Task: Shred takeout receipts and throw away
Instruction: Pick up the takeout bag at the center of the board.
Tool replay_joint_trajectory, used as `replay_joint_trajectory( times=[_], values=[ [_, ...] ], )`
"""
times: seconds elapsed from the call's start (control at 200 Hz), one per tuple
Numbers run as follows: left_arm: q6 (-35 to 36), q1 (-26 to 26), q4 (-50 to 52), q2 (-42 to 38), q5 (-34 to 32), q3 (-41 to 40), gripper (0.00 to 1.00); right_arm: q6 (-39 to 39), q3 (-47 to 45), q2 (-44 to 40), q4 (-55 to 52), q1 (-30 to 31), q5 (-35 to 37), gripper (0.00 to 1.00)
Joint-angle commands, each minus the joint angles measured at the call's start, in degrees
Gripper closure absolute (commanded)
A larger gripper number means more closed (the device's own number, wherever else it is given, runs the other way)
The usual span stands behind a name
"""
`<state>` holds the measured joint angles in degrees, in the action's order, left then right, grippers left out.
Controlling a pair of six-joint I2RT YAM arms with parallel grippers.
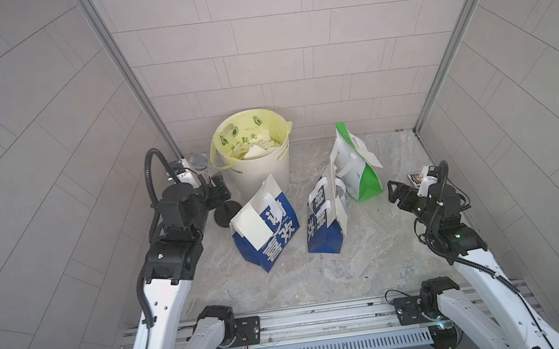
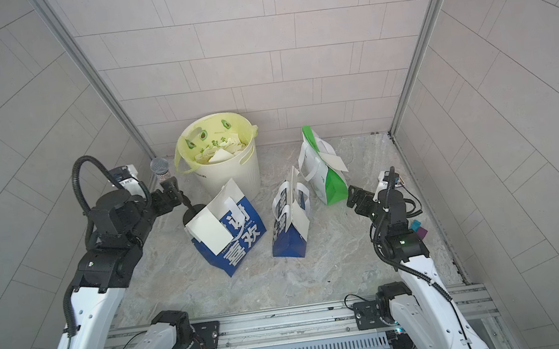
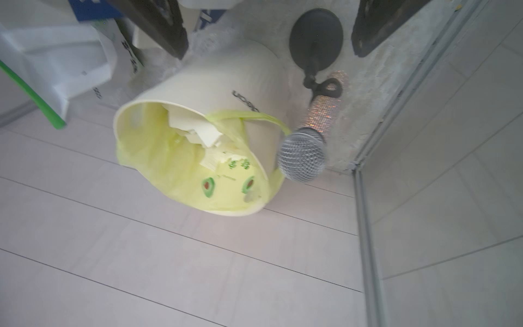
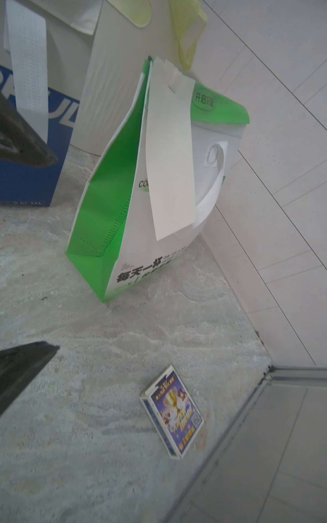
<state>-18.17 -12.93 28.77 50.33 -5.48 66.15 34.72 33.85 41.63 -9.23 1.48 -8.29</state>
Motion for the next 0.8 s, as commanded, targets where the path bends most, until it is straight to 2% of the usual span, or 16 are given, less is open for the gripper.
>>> replay_joint_trajectory(
  times=[0.0, 0.085, 0.175, 0.29, 0.455, 0.545, 0.665, 0.796],
  values=[
    [-1.05, -8.33, 9.64, 3.36, 1.26, 5.05, 0.05, -0.28, 4.32, 0.19, -2.85, -0.07, -7.8, 0.04],
    [-3.53, -17.14, 12.37, 7.04, -0.78, 9.97, 0.05, -1.9, 6.72, 0.15, -5.43, -0.07, -9.42, 0.04],
    [-9.3, -22.59, 12.8, 11.97, 3.33, 14.66, 0.05, -2.62, 7.89, -0.41, -7.18, -0.07, -9.71, 0.05],
    [-14.55, -25.15, 13.0, 20.64, 11.98, 19.36, 0.08, -2.49, 7.12, -2.31, -7.22, -0.07, -7.76, 0.05],
    [-14.08, -29.91, 17.71, 32.8, 15.97, 30.28, 0.13, -2.81, 5.59, -5.0, -7.17, -0.08, -6.65, 0.05],
    [-12.94, -31.82, 21.93, 40.47, 19.28, 39.43, 0.16, -2.64, 5.1, -6.4, -7.96, -0.07, -6.65, 0.05],
    [-9.95, -34.48, 33.63, 51.09, 15.5, 54.22, 0.19, -2.07, 4.31, -8.27, -8.69, -0.07, -6.03, 0.05],
    [-8.4, -36.25, 36.42, 56.27, 8.47, 58.85, 0.25, 1.28, 2.21, -10.29, -7.9, -0.09, -5.27, 0.06]
  ],
)
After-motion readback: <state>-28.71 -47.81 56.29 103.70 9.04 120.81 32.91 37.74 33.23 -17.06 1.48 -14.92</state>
